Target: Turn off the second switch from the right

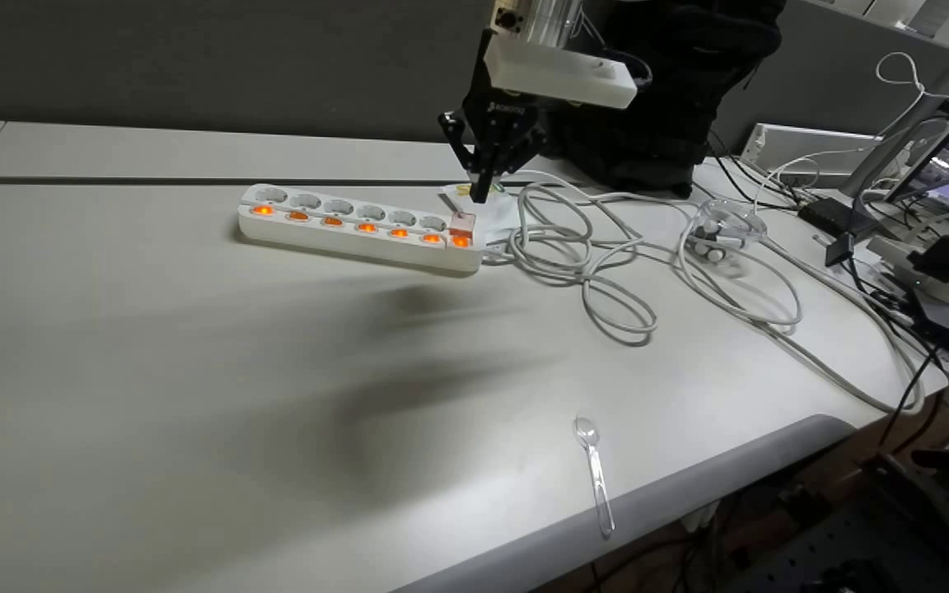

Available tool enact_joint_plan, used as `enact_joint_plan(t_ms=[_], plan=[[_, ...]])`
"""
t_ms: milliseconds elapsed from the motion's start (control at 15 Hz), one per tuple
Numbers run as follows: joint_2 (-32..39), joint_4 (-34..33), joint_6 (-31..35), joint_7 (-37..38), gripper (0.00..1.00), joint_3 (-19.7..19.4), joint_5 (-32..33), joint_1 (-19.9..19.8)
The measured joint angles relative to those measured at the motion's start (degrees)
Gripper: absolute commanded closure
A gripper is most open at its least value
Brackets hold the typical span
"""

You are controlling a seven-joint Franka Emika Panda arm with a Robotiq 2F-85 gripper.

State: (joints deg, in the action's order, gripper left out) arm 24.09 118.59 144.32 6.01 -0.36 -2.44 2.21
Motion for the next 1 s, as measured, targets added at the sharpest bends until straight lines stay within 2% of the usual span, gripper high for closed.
enact_joint_plan(t_ms=[467, 1000], plan=[[5.72, -0.07, 11.58, -0.58, 1.0, 0.69, 0.7, 1.51], [9.1, -0.97, 14.88, -0.58, 1.0, 0.98, 0.58, 2.26]])
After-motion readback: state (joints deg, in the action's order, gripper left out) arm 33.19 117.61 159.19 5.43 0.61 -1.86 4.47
